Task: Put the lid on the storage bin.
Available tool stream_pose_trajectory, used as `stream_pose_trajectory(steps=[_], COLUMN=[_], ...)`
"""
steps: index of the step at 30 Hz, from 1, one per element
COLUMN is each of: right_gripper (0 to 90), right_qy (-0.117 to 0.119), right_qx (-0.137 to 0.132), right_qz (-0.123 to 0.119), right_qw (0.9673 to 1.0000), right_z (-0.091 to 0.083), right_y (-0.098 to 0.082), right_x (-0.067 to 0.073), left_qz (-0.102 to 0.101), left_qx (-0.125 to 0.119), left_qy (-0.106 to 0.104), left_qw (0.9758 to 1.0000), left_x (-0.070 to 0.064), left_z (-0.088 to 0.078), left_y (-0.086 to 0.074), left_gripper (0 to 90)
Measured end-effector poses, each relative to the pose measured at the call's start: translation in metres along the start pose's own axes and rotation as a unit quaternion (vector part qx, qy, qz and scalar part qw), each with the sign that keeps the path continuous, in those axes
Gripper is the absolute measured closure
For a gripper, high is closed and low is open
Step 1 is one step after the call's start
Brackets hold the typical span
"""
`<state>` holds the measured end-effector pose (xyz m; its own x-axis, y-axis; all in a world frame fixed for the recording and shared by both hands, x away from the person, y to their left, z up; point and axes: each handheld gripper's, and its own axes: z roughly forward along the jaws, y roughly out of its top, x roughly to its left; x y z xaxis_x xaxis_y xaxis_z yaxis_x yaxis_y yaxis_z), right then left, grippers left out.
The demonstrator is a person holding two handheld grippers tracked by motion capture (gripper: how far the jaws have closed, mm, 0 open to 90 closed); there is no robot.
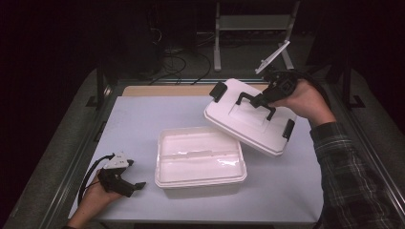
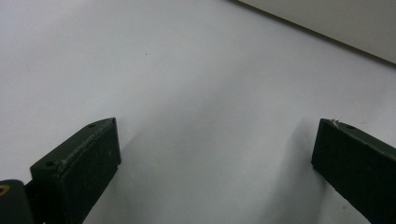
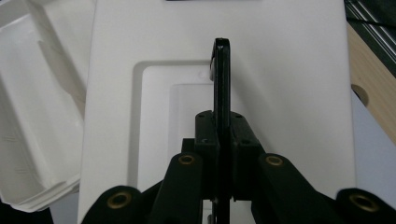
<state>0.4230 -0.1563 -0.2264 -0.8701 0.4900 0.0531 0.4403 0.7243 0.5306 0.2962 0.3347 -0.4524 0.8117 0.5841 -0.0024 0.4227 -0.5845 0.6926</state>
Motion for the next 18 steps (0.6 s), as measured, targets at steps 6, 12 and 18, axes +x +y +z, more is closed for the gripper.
stream_pose_trajectory(steps=[6,12,18], right_gripper=[84.3,84.3,84.3], right_qy=[0.019,0.043,0.069], right_qx=[-0.005,-0.003,0.002], right_qz=[-0.034,-0.071,-0.109], right_qw=[0.9992,0.9966,0.9917], right_z=[0.008,0.018,0.030], right_y=[0.015,0.030,0.045], right_x=[0.020,0.041,0.062], left_qz=[0.000,0.000,0.000], left_qx=[0.000,0.001,0.001], left_qy=[0.000,0.000,0.000], left_qw=[1.0000,1.0000,1.0000], left_x=[0.000,0.000,0.000], left_z=[0.000,0.000,0.000], left_y=[0.000,0.000,0.000], left_gripper=[0.1,0.1,0.1])
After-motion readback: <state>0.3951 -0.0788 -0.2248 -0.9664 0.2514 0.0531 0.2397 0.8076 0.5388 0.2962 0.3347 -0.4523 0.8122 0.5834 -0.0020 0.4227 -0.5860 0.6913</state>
